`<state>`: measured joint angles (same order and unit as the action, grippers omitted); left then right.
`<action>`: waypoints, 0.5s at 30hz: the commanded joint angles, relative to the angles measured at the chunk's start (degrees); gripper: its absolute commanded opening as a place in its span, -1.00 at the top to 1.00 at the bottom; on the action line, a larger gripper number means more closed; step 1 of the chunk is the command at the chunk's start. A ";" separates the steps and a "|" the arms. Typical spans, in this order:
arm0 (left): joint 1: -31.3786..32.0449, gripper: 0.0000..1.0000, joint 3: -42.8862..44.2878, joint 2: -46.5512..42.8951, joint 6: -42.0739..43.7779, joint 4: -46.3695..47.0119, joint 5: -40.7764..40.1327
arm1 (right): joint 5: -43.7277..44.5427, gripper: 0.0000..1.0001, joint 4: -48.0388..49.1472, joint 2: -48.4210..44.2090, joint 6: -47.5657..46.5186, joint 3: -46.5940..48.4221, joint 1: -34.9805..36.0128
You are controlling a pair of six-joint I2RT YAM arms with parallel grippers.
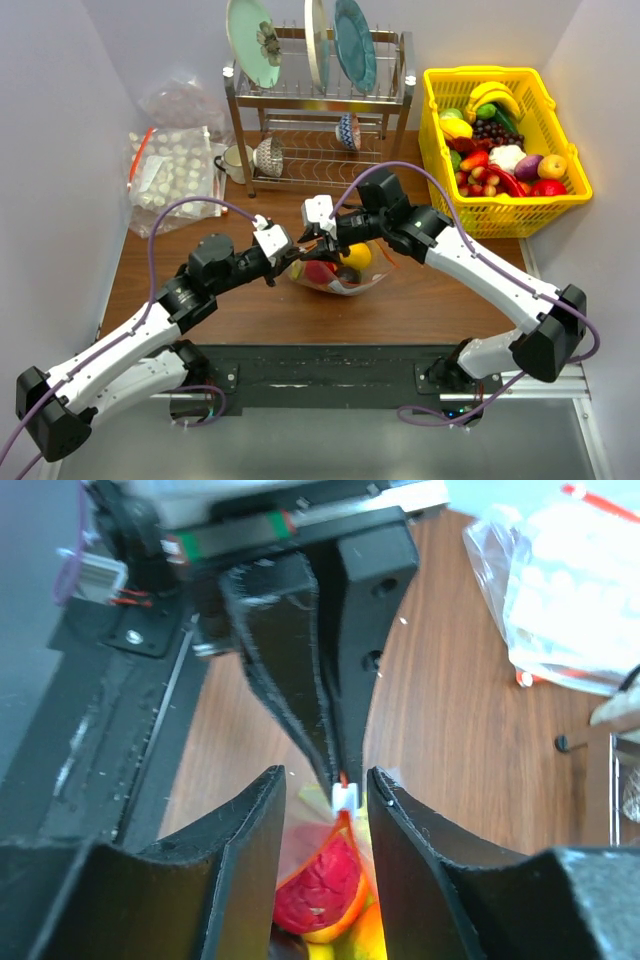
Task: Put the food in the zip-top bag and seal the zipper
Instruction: Zip the zipper food storage bag at the center of the board.
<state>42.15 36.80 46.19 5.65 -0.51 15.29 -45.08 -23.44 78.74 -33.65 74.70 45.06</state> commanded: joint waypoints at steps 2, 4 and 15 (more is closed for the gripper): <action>0.21 1.00 3.02 0.30 1.47 2.10 1.15 | 3.15 0.22 0.41 0.01 -2.21 1.95 0.47; 0.21 1.00 3.11 0.30 1.47 1.92 1.15 | 3.59 0.24 0.59 -0.16 -2.30 1.51 0.47; 0.21 1.00 3.90 0.04 0.86 1.22 0.62 | 4.74 0.42 -0.99 0.01 -2.91 0.81 0.56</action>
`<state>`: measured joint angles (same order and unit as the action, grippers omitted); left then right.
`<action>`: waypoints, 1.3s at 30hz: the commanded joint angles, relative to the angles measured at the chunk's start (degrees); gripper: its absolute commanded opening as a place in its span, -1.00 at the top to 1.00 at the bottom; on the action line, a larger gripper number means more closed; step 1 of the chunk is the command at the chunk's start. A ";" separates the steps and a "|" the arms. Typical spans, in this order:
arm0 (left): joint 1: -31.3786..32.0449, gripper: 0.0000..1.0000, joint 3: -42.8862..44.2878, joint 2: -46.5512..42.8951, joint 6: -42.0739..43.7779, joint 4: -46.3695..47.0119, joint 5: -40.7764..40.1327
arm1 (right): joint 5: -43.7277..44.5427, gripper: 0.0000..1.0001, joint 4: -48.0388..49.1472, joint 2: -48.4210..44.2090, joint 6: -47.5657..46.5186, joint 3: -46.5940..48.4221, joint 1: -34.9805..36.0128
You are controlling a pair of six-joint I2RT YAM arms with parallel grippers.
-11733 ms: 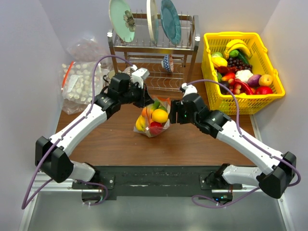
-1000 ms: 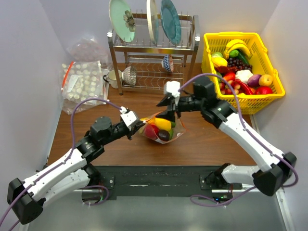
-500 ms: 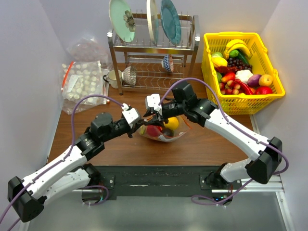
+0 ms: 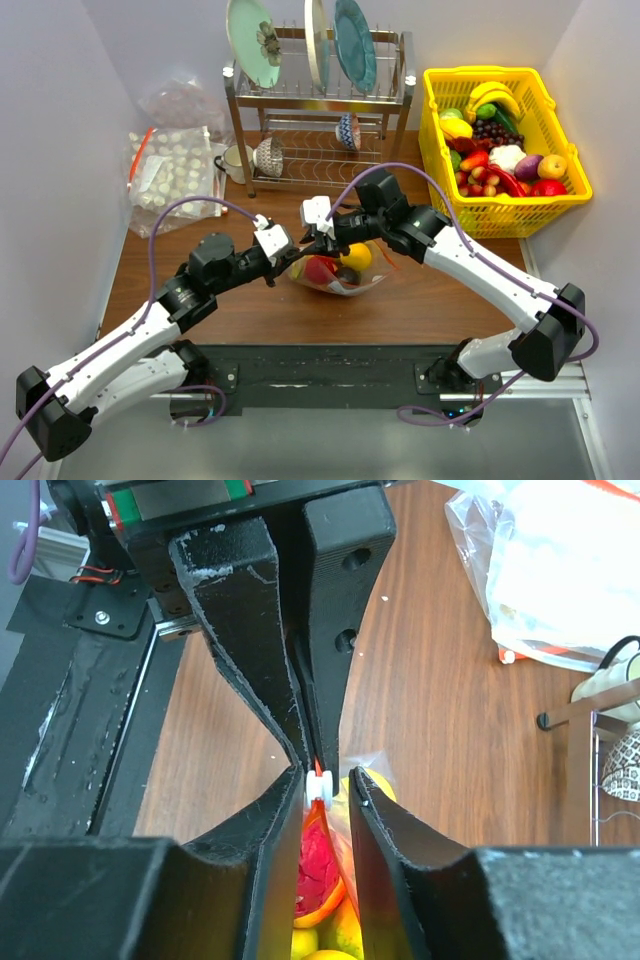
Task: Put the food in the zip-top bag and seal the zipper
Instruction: Zip the zipper food storage bag at the center of the board.
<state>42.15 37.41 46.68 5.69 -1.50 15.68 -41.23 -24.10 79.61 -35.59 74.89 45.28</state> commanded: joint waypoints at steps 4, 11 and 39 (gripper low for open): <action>0.21 1.00 3.55 -0.45 0.55 2.02 -0.04 | 0.36 0.29 -0.33 -0.95 -0.88 0.08 0.34; 0.21 1.00 3.81 -0.45 0.19 1.94 -0.12 | 1.42 0.46 0.01 -1.04 -0.36 -0.71 0.25; -15.69 1.00 4.25 -2.11 -5.17 -3.07 -3.81 | 16.26 1.00 -4.47 -15.45 6.40 -12.92 -0.89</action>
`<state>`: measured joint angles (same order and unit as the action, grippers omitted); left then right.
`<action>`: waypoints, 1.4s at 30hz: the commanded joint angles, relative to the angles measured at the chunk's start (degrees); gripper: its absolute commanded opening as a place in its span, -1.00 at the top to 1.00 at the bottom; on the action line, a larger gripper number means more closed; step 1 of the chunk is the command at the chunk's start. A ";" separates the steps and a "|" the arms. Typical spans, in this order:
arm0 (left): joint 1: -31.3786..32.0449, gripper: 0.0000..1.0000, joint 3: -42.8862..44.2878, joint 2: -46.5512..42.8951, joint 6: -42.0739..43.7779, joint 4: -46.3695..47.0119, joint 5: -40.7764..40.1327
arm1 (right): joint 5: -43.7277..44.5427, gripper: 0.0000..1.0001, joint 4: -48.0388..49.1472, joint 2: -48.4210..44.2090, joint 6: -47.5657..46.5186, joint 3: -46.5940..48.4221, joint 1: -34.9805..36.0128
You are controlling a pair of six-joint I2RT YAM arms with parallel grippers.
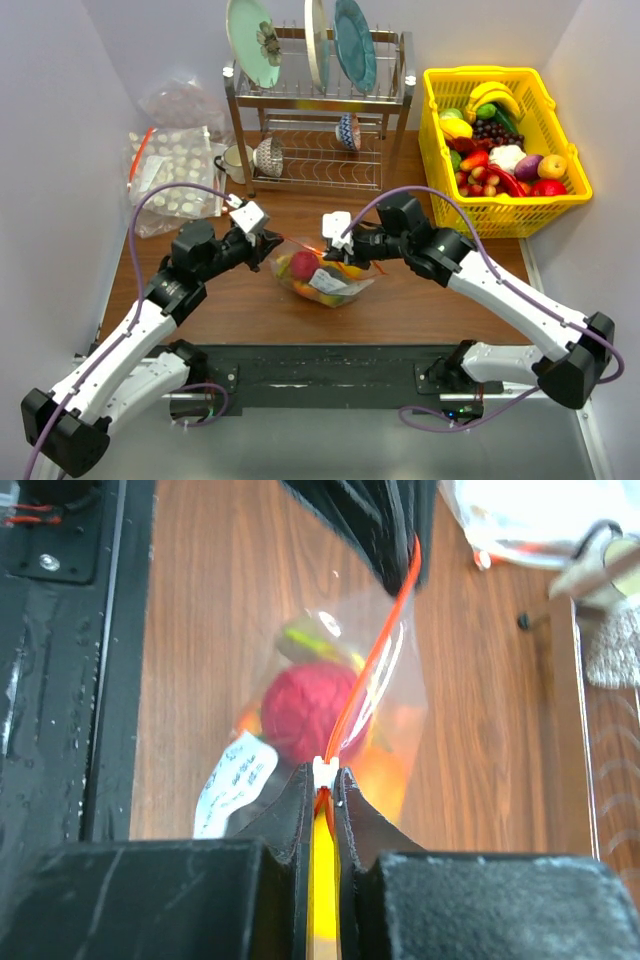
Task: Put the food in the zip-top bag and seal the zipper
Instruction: Zip the zipper food storage bag at the center of the board, then place the zipper food storage bag at the center of the board.
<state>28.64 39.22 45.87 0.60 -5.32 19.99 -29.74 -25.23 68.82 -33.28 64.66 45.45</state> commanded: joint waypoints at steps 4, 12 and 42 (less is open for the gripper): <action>-2.54 1.00 2.53 -1.22 0.36 -0.30 -10.93 | 7.93 1.00 -3.06 -8.08 7.52 -4.98 -1.42; -3.24 1.00 2.26 -1.66 0.81 -0.92 -14.89 | 15.14 1.00 -5.17 -15.89 11.13 -9.46 -1.51; -3.95 1.00 1.38 2.72 -0.16 4.26 -14.72 | 33.59 1.00 1.05 -13.82 22.72 -10.00 -1.51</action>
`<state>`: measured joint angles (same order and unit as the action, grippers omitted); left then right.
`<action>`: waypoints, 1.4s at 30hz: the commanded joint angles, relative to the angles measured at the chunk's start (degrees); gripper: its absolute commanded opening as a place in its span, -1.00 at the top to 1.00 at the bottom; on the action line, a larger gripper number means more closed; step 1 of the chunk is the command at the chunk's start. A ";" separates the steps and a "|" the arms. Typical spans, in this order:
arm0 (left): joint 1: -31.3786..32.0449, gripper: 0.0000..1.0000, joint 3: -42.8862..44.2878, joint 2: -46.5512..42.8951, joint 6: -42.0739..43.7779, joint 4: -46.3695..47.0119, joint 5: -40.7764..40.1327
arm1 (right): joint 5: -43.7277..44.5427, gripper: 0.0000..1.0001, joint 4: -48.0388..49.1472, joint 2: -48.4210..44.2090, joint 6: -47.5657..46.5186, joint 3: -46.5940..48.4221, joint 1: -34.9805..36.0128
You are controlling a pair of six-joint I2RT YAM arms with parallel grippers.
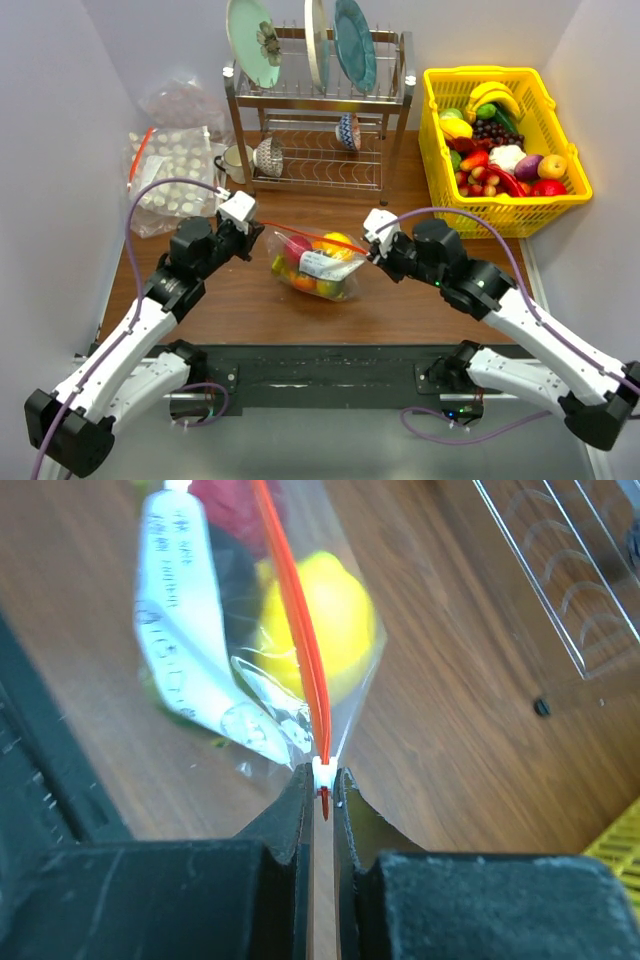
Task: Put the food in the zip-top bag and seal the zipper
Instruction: Place the zipper food storage bag at the center of the board.
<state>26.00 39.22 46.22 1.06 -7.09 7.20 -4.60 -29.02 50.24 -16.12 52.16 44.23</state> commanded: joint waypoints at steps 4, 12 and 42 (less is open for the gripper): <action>-1.48 1.00 4.01 7.30 -2.19 9.64 -2.19 | 12.42 1.00 11.59 10.21 7.94 4.61 -0.72; -3.67 1.00 9.55 18.99 -2.82 14.38 -1.23 | 8.22 1.00 19.51 23.58 11.98 12.17 -8.80; -12.20 -0.48 25.39 37.99 -7.47 20.54 1.23 | 8.03 -0.83 26.11 44.44 17.59 35.30 -15.66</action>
<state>13.93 65.87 90.13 -5.04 9.87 7.73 3.51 -6.63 101.49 -1.85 87.83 28.49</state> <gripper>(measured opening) 0.699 0.859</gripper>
